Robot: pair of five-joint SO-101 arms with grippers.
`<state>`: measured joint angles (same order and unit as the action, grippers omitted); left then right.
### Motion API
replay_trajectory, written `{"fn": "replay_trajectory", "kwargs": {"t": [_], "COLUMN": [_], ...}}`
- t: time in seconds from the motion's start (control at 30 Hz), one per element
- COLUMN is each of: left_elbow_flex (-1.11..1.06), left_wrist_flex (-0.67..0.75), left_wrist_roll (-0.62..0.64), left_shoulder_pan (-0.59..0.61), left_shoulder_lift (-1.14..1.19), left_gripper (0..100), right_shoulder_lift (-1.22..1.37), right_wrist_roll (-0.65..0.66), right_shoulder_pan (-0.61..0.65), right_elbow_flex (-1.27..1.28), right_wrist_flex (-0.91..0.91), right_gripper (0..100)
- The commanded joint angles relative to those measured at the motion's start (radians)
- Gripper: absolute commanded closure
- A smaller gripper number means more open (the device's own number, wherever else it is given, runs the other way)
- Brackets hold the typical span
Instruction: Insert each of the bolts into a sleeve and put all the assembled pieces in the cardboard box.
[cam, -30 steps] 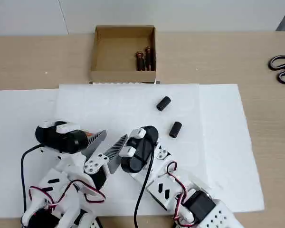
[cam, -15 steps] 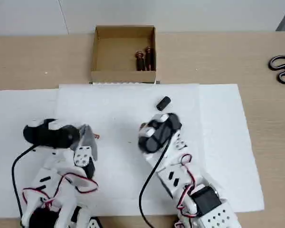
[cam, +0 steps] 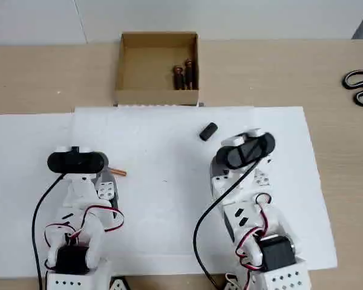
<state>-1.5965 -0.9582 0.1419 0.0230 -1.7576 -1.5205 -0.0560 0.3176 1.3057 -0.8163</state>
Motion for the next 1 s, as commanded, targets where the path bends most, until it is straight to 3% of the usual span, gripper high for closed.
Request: {"fn": "replay_trajectory", "kwargs": {"t": [0.0, 0.43, 0.97], "left_elbow_flex": [-0.018, -0.056, -0.053], "left_wrist_flex": [0.031, 0.035, 0.035], "left_wrist_roll": [-0.005, 0.002, -0.002], "left_shoulder_pan": [0.005, 0.005, -0.002], "left_shoulder_lift": [-0.006, -0.008, -0.008], "left_gripper": [99, 99, 99], "right_shoulder_lift": [0.018, 0.593, 1.251], "right_wrist_roll": [-0.009, -0.009, -0.008], "right_shoulder_pan": [-0.012, -0.015, -0.01], "right_elbow_flex": [-0.132, -0.647, -1.056], "right_wrist_flex": [-0.002, 0.013, 0.298], "right_gripper": [99.6, 99.6, 99.6]}}
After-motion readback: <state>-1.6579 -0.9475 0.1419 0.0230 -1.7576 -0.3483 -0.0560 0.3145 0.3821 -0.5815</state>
